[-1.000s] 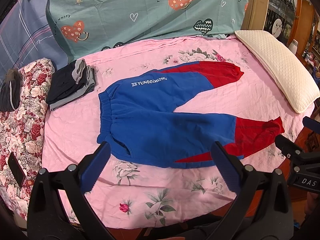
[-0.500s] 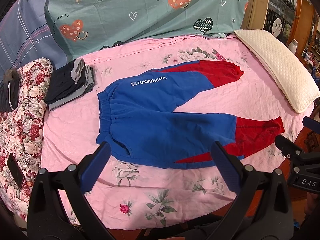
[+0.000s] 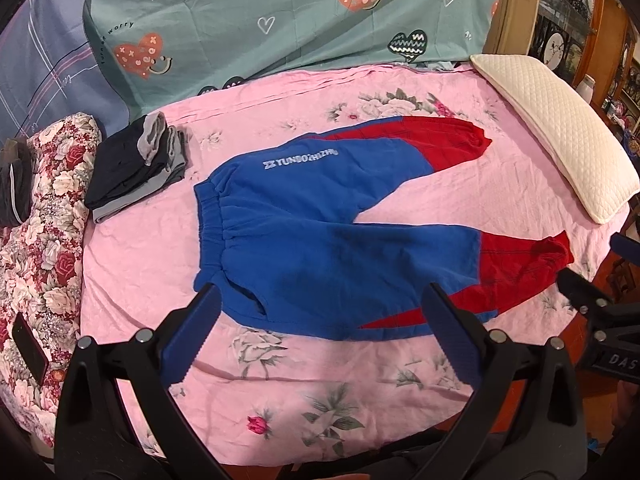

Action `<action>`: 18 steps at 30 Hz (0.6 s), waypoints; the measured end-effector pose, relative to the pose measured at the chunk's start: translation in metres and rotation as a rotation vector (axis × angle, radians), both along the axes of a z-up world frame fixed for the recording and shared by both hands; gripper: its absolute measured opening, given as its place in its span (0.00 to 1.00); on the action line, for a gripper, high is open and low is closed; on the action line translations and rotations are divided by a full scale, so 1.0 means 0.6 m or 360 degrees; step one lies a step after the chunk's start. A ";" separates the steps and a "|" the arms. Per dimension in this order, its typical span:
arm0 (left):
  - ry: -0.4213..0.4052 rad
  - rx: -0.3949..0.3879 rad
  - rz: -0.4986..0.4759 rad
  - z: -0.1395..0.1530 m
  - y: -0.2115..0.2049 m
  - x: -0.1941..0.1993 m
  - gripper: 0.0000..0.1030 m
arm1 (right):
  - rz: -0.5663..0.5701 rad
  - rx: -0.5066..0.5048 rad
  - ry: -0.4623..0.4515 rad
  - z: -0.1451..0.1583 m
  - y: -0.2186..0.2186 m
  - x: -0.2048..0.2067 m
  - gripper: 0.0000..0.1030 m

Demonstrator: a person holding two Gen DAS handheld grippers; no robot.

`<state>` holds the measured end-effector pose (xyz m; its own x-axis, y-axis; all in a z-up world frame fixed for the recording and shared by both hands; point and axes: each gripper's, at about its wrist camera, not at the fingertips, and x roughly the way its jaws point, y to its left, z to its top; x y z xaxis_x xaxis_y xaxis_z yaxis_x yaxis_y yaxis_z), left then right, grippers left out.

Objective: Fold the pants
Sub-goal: 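Grasp the waistband with the left tool while the right tool grasps the red cuffs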

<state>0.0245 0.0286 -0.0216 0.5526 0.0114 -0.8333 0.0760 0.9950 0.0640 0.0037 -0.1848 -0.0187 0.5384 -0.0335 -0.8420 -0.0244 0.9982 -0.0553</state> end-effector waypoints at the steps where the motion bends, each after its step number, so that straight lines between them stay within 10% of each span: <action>1: 0.0016 0.0004 0.0026 -0.005 0.016 0.009 0.98 | -0.0005 0.0000 0.0004 0.000 0.003 0.003 0.99; 10: 0.0165 -0.0075 0.0313 -0.055 0.210 0.085 0.98 | -0.0016 -0.0016 0.0038 -0.015 0.041 0.055 0.99; 18: 0.0188 -0.0121 0.0252 -0.088 0.298 0.184 0.98 | 0.0342 0.0087 0.0054 -0.001 0.095 0.162 0.99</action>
<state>0.1349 0.2072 -0.0745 0.4474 0.0251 -0.8940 -0.0793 0.9968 -0.0117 0.1010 -0.1278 -0.0191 0.4994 0.1252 -0.8573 -0.2376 0.9714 0.0035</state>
